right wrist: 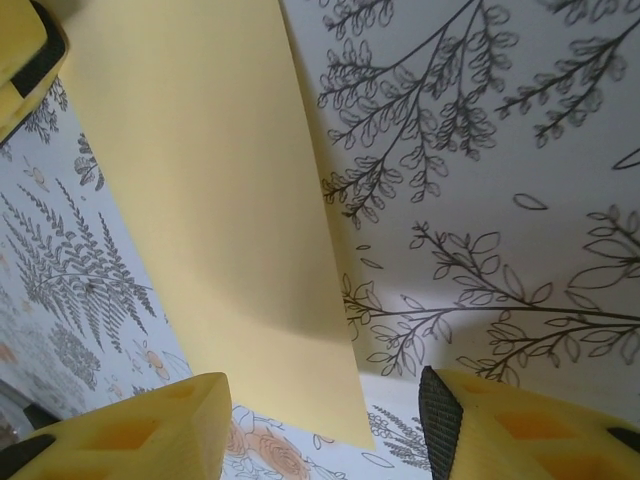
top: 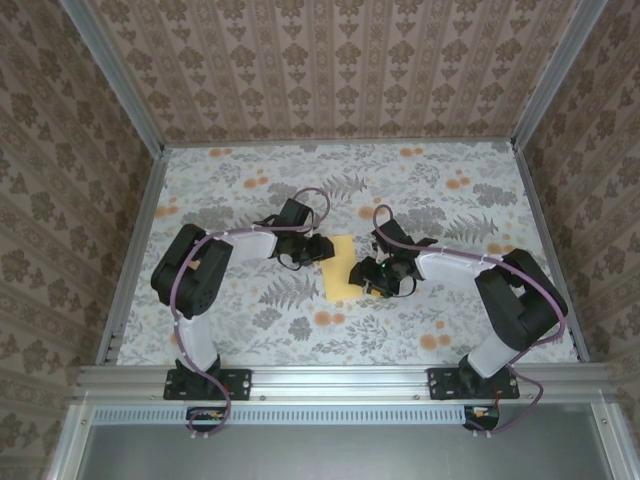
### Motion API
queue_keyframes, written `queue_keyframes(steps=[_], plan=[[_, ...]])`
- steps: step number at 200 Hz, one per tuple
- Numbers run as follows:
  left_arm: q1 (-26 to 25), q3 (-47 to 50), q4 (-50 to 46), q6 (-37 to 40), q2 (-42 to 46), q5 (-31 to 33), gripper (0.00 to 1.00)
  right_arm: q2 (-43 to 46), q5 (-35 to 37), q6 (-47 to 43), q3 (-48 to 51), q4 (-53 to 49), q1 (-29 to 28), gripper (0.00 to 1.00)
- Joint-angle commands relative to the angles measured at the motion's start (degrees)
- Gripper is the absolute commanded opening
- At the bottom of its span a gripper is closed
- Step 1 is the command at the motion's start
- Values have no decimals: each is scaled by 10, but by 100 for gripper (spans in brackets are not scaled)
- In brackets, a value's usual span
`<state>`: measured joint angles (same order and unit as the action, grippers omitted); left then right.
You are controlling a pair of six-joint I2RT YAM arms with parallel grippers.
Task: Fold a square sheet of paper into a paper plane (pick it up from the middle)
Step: Third fold the triangle at the center of the table.
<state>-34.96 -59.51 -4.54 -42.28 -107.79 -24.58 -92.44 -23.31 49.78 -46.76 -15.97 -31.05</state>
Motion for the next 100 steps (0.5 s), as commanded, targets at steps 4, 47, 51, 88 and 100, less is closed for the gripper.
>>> queue_keyframes(steps=[4,47,51,88,100], plan=[[0,-8,-29,-7,-19,18,33,-9,-30,18,10,19,-4,54],[1,-9,-28,-6,-17,12,33,-5,-49,52,26,59,-4,49],[1,-8,-28,-7,-16,11,33,-3,-50,56,28,61,-3,48],[1,-6,-21,-2,-6,1,33,31,-20,82,45,67,-3,36],[1,-4,-11,-1,0,-9,33,42,-13,91,51,71,-3,29]])
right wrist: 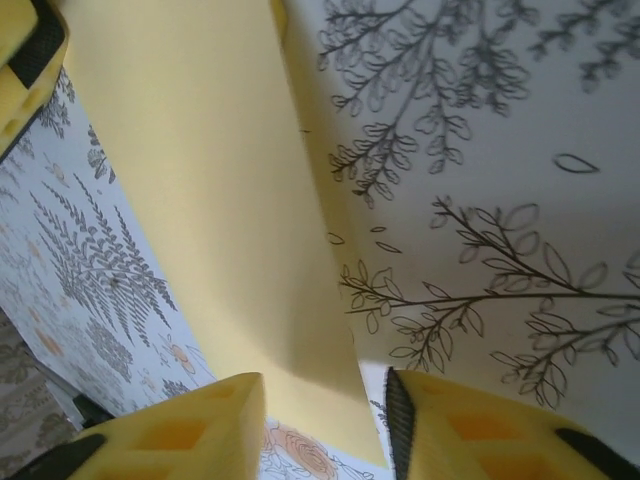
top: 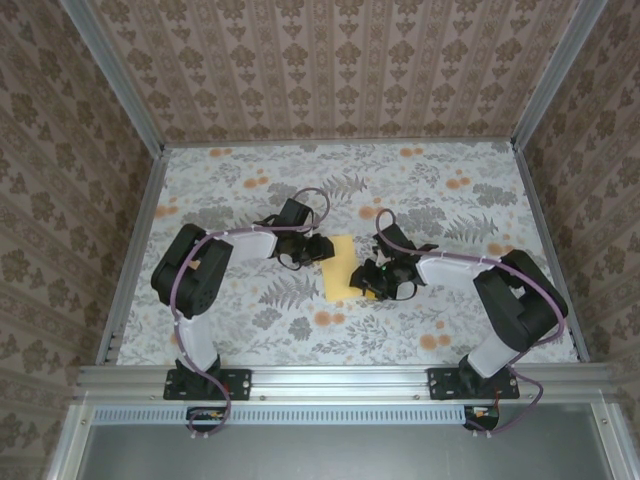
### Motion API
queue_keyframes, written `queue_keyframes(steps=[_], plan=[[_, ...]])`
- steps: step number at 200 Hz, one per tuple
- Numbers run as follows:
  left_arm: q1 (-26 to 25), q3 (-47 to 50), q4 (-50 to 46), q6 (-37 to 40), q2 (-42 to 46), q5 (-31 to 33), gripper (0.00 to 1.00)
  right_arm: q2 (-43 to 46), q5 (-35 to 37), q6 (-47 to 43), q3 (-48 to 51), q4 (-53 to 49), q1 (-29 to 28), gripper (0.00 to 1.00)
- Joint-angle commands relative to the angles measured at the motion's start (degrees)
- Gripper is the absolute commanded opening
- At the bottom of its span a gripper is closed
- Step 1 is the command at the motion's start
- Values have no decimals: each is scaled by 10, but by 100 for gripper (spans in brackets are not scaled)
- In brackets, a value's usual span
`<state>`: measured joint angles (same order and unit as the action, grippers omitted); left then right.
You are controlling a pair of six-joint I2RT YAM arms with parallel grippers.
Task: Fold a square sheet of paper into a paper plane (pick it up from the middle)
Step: Third fold the triangle at the center of the table.
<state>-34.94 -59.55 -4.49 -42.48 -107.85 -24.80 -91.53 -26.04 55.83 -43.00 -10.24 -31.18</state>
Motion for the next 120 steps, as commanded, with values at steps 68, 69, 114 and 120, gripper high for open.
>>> queue_keyframes(steps=[68,69,114,120], plan=[[0,9,21,14,30,-39,36,51,26,42,14,4,-1,4],[0,9,21,14,30,-39,36,51,26,42,13,3,-1,3],[-2,17,25,13,7,-38,35,42,22,38,-8,-4,-2,0],[-2,19,24,13,3,-39,34,38,19,37,-12,-1,-2,0]])
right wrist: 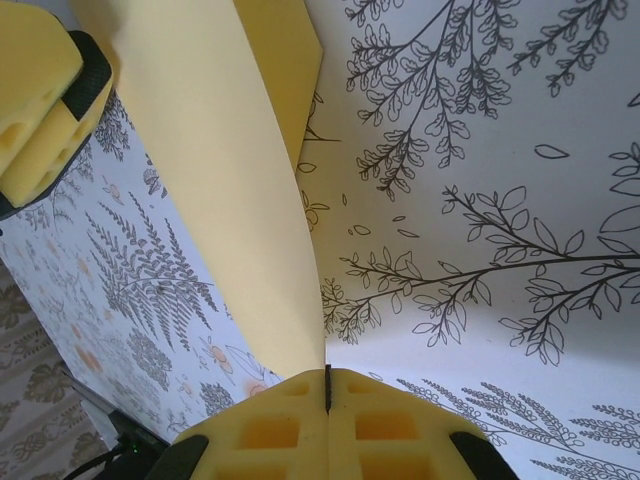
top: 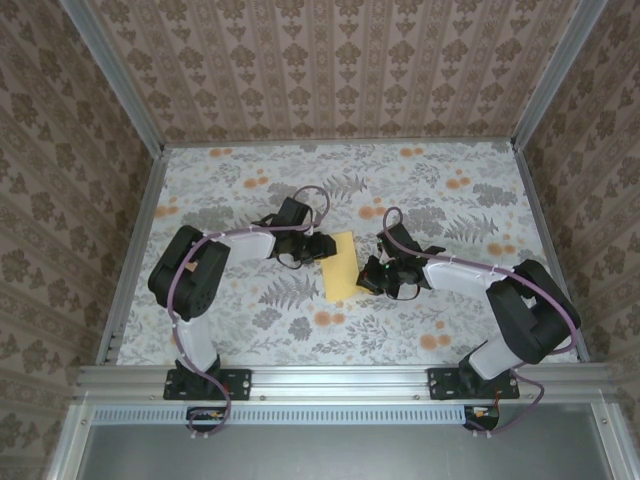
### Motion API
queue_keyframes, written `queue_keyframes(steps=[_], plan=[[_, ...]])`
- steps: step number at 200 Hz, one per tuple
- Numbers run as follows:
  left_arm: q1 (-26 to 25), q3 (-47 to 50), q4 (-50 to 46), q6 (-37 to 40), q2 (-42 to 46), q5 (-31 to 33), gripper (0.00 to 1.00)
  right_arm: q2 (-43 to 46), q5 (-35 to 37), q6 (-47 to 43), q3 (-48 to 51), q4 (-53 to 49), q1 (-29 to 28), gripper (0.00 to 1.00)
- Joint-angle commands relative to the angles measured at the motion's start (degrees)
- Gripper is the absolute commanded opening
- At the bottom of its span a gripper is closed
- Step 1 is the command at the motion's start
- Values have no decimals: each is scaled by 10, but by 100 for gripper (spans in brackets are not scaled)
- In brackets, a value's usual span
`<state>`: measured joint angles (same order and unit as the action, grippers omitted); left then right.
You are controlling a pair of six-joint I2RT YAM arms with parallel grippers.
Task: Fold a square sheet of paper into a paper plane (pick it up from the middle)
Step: Third fold the triangle at the center of the table.
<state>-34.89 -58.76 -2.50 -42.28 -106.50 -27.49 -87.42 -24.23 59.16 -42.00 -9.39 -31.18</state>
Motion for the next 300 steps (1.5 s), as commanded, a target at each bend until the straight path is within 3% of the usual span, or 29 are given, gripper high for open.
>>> queue_keyframes(steps=[1,67,125,206,300], plan=[[-3,10,4,11,-11,-12,34,-4,1,4,-23,-9,-2,0],[-3,12,-4,12,-19,1,33,-64,-18,-2,-78,19,-10,0],[17,19,28,11,48,31,33,-109,4,-2,-106,45,-19,0],[21,-9,8,14,-29,3,24,-150,6,8,-110,105,-27,0],[18,-14,-18,19,-45,15,23,-174,23,9,-123,115,-30,0]])
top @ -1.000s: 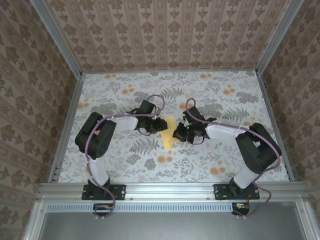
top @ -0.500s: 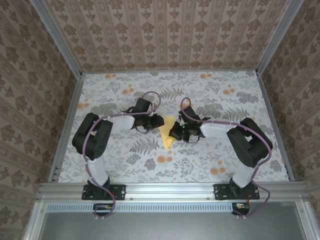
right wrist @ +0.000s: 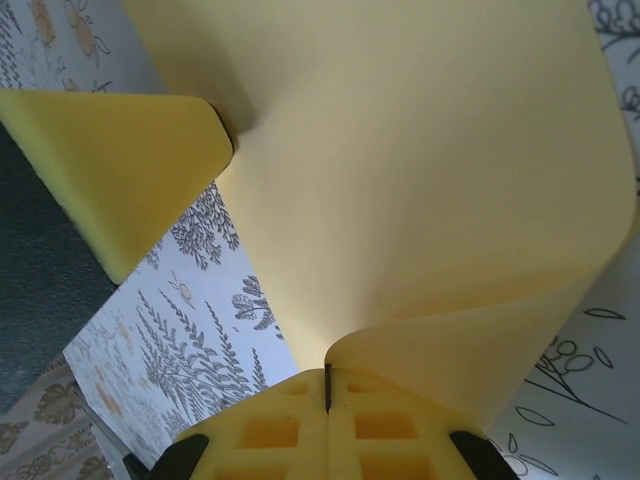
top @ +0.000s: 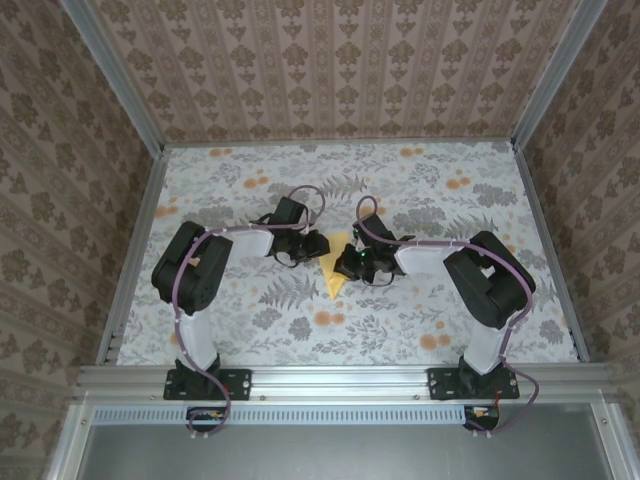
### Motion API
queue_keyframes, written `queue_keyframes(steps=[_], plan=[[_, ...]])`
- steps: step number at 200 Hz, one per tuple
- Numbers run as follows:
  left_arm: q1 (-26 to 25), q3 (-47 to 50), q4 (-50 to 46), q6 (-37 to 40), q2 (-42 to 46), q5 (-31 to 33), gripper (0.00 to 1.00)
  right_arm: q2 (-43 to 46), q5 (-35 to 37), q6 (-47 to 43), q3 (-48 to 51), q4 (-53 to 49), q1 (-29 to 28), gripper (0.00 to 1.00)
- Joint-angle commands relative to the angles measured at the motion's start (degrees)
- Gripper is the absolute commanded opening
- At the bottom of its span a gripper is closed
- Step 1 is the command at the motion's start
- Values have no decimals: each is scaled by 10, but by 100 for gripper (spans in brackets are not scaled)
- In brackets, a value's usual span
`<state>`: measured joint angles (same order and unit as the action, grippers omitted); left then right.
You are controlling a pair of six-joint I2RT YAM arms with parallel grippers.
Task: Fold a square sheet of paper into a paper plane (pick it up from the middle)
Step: Third fold the triangle at the center of the table.
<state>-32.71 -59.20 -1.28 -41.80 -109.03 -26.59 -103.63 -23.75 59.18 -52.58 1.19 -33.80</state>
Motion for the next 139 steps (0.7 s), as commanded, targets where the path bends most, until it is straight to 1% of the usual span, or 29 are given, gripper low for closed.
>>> queue_keyframes(steps=[1,139], plan=[[-4,-10,-30,13,-20,6,23,-13,18,9,-17,9,-4,0],[-5,-7,-33,15,-27,2,23,-35,20,1,-33,3,-4,0]])
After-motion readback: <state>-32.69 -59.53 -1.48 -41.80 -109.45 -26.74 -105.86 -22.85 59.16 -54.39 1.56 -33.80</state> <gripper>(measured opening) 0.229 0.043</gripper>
